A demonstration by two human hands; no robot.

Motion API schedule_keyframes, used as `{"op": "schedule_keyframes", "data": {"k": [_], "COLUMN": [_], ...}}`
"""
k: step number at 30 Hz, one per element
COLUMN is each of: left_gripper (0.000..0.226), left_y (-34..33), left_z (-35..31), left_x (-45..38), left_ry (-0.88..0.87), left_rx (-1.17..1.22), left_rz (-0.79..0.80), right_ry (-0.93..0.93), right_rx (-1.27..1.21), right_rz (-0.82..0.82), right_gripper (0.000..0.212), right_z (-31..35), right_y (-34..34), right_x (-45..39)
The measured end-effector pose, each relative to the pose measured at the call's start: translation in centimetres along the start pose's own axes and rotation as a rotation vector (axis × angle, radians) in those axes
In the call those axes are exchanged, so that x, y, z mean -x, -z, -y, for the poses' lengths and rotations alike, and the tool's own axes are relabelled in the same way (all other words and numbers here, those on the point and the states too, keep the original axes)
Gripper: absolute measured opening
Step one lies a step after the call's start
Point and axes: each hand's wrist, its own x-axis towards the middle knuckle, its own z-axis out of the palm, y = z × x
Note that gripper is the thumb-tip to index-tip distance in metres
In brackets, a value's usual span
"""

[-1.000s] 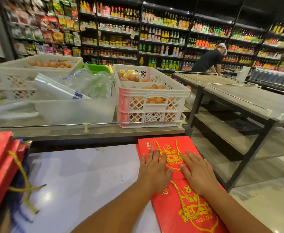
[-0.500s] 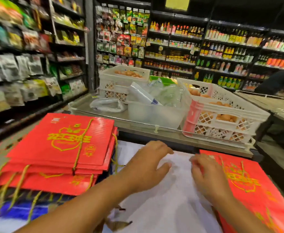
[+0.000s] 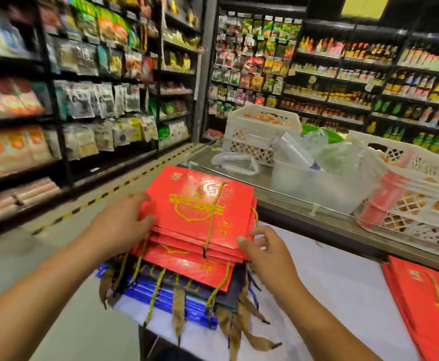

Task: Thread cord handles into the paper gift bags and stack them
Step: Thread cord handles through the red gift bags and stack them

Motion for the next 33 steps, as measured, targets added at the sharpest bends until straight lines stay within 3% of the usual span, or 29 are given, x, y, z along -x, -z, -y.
{"op": "schedule_keyframes", "data": {"k": [3,6,10,16,26,31,33], "left_gripper": [0.034,0.016,0.014,0.03,0.042,0.059,0.062], "left_y": [-1.6,-2.1,-1.5,-1.5,-1.1,-3.0,-3.8], "left_z": [0.5,-0.1,-1.3,-2.5,-7.5,-8.2,-8.0], "left_x": [0.7,1.1,1.6,1.7,2.9,2.2,2.0], "left_ry": [-0.061,-0.031,0.009,-0.002,0.025,0.058,0.108], "left_rx": [0.06,0.197,0.374,0.543,1.135,1.065,1.161], "left_rz": [0.031,-0.082,-0.201,-0.241,-0.302,-0.204,-0.166], "right_ry": [-0.031,-0.08,-0.122,-0.043,0.027,0.0,-0.07], "right_rx": [0.025,0.062,0.049,-0.159,-0.438,-0.489,-0.542], "right_rz": [0.022,0.0,-0.045,-0.136,-0.218,-0.191,-0.156], "right_gripper": [0.036,0.034,0.026,0.016,0.019,0.027,0.029], "right_z": [0.3,0.5,0.8,1.3,1.4,0.6,0.3], "right_y": [-0.3,0.1,1.3,3.2,9.4,9.2,8.6], "right_x": [0.0,0.0,0.0,1.5,2.8,3.1,3.1]}}
